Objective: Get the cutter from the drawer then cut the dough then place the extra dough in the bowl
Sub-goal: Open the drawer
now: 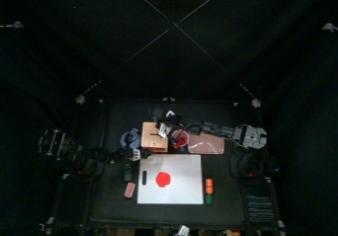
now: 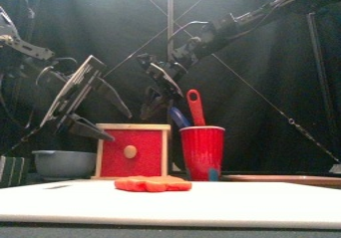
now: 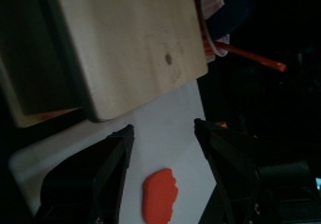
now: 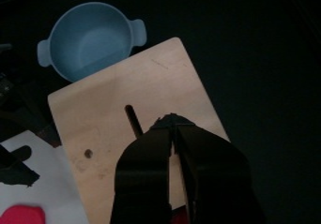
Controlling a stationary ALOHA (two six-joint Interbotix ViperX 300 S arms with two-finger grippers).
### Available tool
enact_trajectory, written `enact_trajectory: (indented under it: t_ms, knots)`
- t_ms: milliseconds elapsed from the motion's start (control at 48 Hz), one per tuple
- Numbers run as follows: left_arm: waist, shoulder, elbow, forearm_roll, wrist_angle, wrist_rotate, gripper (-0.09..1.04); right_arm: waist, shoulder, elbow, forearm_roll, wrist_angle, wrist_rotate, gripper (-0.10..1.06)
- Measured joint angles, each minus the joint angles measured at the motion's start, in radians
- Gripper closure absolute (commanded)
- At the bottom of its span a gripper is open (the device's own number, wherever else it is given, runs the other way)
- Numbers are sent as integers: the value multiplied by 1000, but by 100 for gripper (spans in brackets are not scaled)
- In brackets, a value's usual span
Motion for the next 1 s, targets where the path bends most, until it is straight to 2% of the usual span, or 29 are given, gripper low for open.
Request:
enact_trajectory:
  t_ms: [500, 1000]
  knots:
    - [32, 120, -69, -28, 9, -9, 6, 0, 41, -29, -26, 71, 2, 94]
    - [98, 138, -78, -29, 37, -6, 6, -2, 52, -41, -37, 74, 0, 94]
